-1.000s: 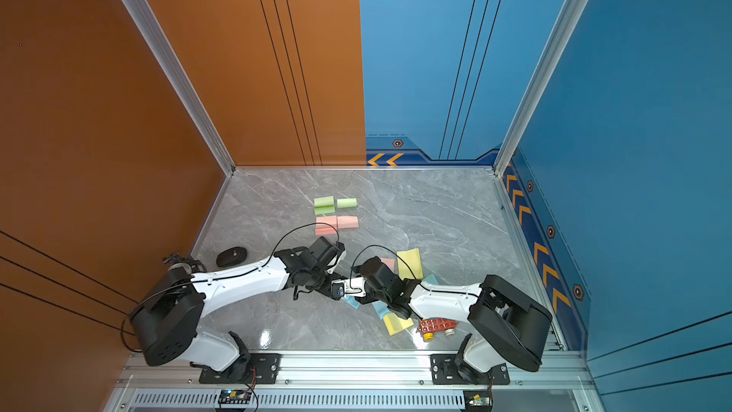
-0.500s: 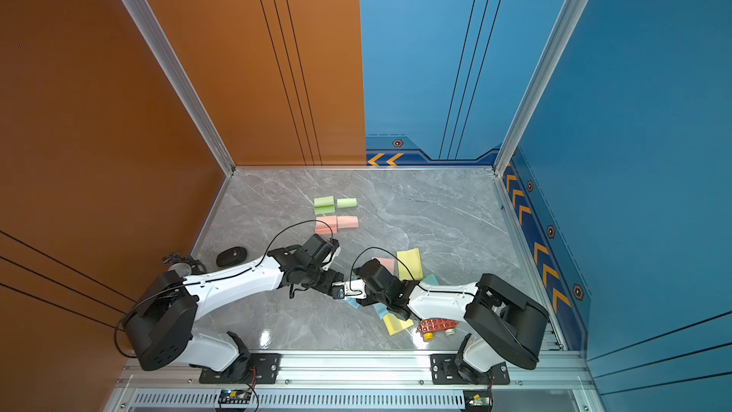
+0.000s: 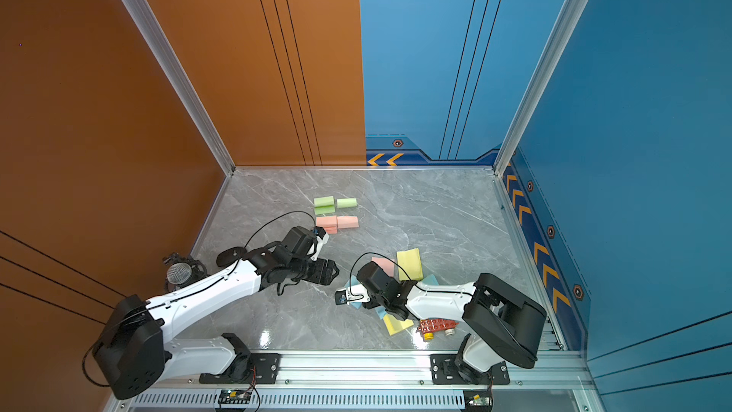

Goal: Tear off pages from different memo pads
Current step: Pick up the memo pad from the center of the board.

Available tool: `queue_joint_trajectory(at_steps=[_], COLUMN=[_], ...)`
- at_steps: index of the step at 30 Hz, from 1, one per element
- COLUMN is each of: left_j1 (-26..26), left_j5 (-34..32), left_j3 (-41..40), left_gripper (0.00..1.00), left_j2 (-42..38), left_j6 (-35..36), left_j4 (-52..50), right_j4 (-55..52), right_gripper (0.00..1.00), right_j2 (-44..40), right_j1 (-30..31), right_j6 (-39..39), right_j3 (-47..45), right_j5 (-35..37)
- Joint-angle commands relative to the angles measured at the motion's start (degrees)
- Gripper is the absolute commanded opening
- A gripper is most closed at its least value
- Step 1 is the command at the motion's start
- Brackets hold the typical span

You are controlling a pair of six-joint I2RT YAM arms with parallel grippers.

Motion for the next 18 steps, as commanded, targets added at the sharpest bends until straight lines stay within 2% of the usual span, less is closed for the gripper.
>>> queue_joint_trajectory(at_steps=[1,2,11,18], left_j1=[1.4,1.7,2.1,0.8], left_j5=[0.7,0.7,1.3,2.0], left_j3=[-1.8,-2.2,-3.7,-4.6], left_gripper=[0.84,0.84,0.84,0.84], left_j2=[-3.6,-4.4,-5.9,-10.3], left_j6=[-1.7,-1.9,-2.6,-3.2], left_j4=[-0.4,-0.4,-0.5,-0.4], right_j4=[-9.5,-10.7,-18.1,-20.1], right_gripper=[0.59,0.56,0.00,0.00], right_j2=[1.5,1.8,3.4,-3.3], right_j1=[2.3,2.6,3.1,-1.1], right_j6=[-2.8,-3.1,-2.3,4.5], right_j3=[1.3,2.1,8.1,9.9], right_j5=[0.4,0.1,-2.6,-4.4])
